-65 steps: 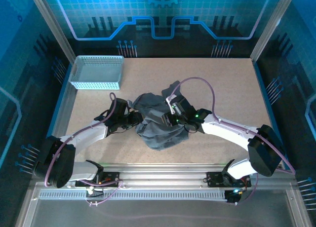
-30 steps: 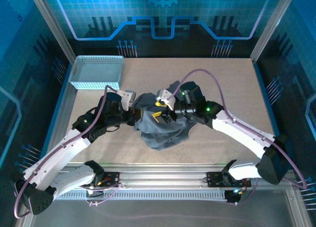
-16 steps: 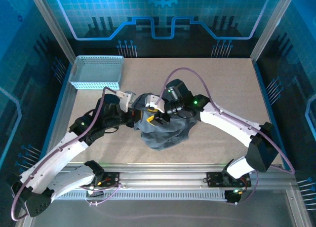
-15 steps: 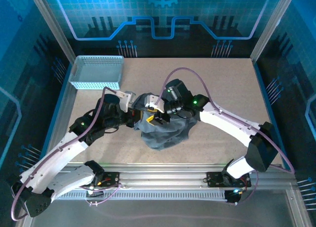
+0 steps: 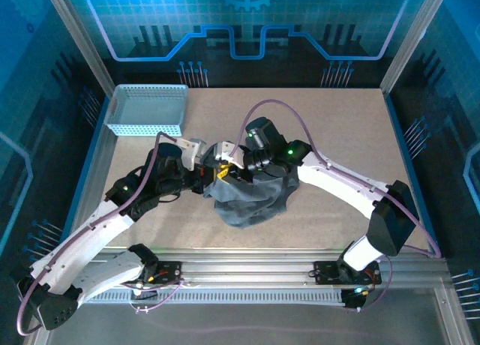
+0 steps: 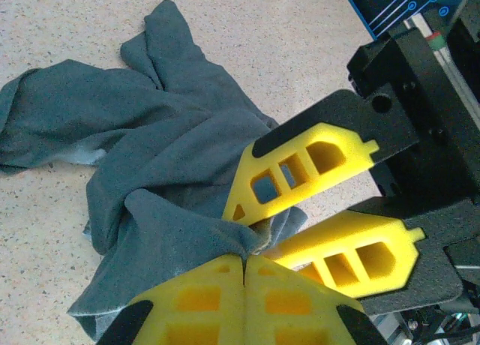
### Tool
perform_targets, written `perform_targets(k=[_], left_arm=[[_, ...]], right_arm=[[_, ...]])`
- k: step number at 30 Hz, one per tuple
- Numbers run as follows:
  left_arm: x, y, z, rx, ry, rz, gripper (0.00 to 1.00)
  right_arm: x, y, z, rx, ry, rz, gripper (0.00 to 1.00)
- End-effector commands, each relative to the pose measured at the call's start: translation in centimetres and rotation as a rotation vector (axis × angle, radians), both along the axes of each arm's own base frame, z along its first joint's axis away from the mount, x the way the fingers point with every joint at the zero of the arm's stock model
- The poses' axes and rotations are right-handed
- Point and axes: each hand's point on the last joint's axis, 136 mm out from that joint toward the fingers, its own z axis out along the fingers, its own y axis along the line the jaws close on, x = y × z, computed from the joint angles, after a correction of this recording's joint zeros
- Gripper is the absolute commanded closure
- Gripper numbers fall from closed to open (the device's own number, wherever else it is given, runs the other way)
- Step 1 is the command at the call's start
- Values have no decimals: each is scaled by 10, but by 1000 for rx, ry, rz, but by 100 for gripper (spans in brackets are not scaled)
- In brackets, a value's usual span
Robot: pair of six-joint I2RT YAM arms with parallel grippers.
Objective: Fold the inside-out t-shirt
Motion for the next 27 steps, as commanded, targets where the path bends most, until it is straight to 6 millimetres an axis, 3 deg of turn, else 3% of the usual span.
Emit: perform_targets(k=[1,3,5,7,10,13,15,19,24,27], left_arm=[[-4,-6,6,-12,-37,-45,100],[-4,-6,7,-18,-42,-48,100],[-4,-7,9,-26,-49,-45,99],[-1,-1,12,-25,-66,-11,79],[7,17,17,-36,-120,106,52],[19,38,7,-31,-134,251,30],[31,47,-14,-23,-60,324,27],[53,47,-71,20,172,402,27],[66,15,-128,92,378,337,26],[65,-15,-145,97,417,253,27]], right_arm=[[6,7,6,1,-30,-19,87],[15,4,7,-6,-57,-75,100],[27,-6,15,10,-111,-167,100],[39,-28,31,64,-148,-281,100],[56,-90,66,172,-193,-523,100],[63,-162,77,218,-210,-803,100],[61,-203,70,250,-163,-965,100],[41,-263,25,233,-62,-1229,100],[15,-338,-2,264,3,-1587,100],[10,-354,-13,304,72,-1653,100]])
